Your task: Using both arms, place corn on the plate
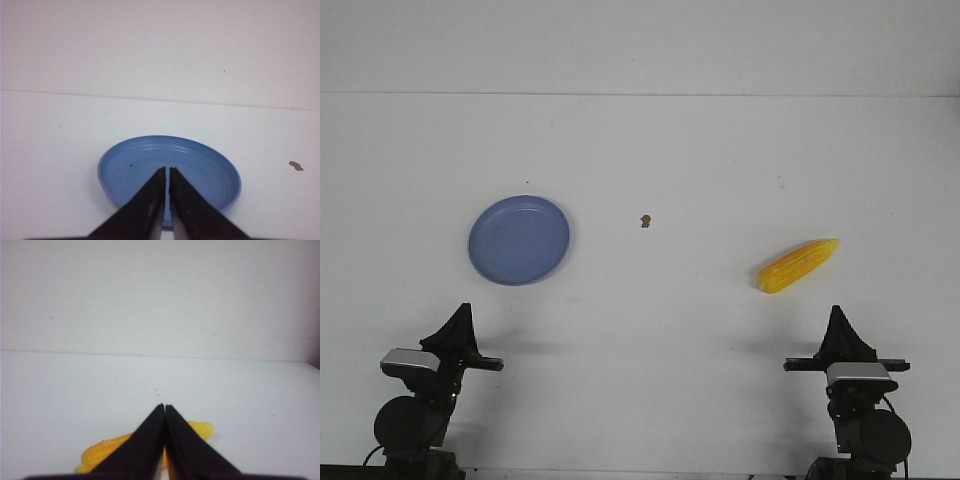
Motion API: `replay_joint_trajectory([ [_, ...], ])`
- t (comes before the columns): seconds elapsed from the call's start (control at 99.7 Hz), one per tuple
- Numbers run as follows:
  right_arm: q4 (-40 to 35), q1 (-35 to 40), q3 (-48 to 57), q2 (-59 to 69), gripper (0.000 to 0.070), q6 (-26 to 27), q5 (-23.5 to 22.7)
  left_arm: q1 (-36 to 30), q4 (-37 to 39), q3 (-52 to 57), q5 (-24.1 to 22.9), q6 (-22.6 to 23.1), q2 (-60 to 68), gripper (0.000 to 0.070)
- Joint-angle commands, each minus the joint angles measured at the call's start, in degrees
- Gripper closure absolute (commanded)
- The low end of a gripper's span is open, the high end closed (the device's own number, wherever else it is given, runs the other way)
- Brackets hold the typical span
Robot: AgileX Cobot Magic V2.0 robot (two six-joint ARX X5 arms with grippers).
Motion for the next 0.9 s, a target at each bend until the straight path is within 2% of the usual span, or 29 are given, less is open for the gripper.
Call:
replay_joint_trajectory([
  [0.0, 0.61, 0.04, -0.20, -0.02, 0.0700, 0.39, -0.11, 0.00, 0.55, -1.11, -0.13, 0.20, -0.04, 0.0688],
  [0.763, 1.31, 0.04, -0.20, -0.02, 0.0700, 0.17, -0.09, 0.00, 0.68, -0.50, -0.13, 0.00, -0.04, 0.0688],
  [0.893, 3.67, 0.07, 0.15, -0.02, 0.0700, 2.23, -0.17, 0.00, 0.22, 2.12, -0.13, -0.28, -0.02, 0.0688],
])
